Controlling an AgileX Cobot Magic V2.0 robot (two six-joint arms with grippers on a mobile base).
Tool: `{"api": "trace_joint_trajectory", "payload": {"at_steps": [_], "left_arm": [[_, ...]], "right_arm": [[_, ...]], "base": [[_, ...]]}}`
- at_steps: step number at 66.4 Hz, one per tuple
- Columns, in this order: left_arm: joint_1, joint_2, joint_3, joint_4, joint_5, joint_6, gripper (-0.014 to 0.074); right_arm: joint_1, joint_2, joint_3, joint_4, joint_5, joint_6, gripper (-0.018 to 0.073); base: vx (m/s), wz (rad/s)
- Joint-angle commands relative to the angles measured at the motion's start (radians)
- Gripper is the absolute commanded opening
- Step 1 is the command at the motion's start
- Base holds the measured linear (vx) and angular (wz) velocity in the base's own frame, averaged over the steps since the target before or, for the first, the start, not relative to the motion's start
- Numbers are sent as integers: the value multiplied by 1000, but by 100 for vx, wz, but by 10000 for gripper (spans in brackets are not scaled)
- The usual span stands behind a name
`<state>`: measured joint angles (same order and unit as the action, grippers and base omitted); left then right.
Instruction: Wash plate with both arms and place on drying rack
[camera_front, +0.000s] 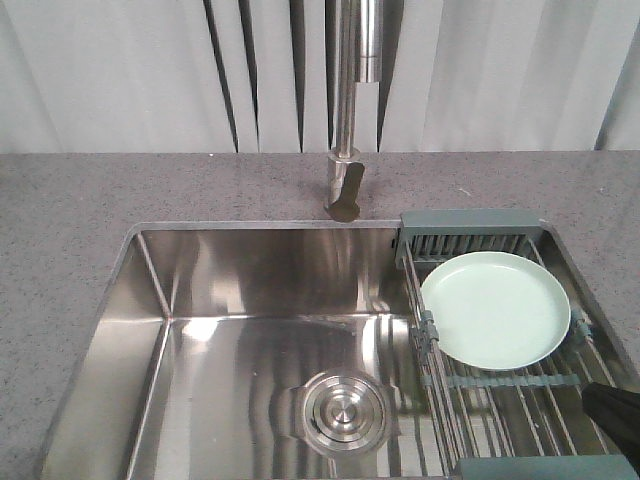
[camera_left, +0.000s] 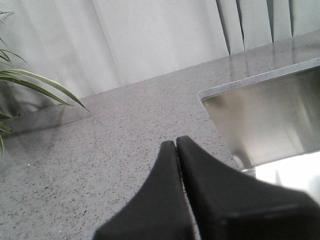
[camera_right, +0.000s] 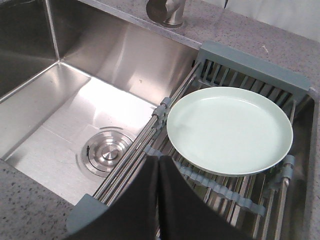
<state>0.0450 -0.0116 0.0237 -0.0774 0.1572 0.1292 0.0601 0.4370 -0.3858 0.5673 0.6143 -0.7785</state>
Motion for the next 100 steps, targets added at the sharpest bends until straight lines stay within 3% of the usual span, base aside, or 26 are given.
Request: {"api": "trace_joint_trajectory", "payload": {"at_steps": [1,11,16,25,31,41,56,65,79,100], "left_arm": [[3,-14,-23,-10,-81,-8,-6],[3,-14,-23,-10,-81,-8,-6],[3,-14,-23,-10,-81,-8,-6],[3,-14,-23,-10,-81,-7,-6],[3,-14,-23,-10,-81,-7,-6],[3,-14,-23,-10,-81,-7,-6],[3,-14,-23,-10,-81,-7,-6],[3,-14,-23,-10,-81,-7,-6],[3,-14,-24,-10,-81,-8,-6],[3,-14,-24,-10,-81,-8,-6]], "right_arm": [[-3,4,-23,24,-51,-4,-4],[-3,-3,-22,-15,-51,-4,-4],[-3,-38,1,-56,-68,55,-4],[-3,-119,96,-194,-242,323,-4],[-3,-186,168,-359,-363,569,-4],[-4,-282,236,-578,-408,812,-4],[-12,-404,352,-604,-449,826,-4],[-74,-453,419,-584,-553,831,-4],[-84,-453,417,-581,-643,831,-4],[-84,-453,417,-556,-645,857,-4]], "base": [[0,0],[0,0],[0,0],[0,0],[0,0],[0,0],[0,0],[0,0],[0,0],[0,0]]}}
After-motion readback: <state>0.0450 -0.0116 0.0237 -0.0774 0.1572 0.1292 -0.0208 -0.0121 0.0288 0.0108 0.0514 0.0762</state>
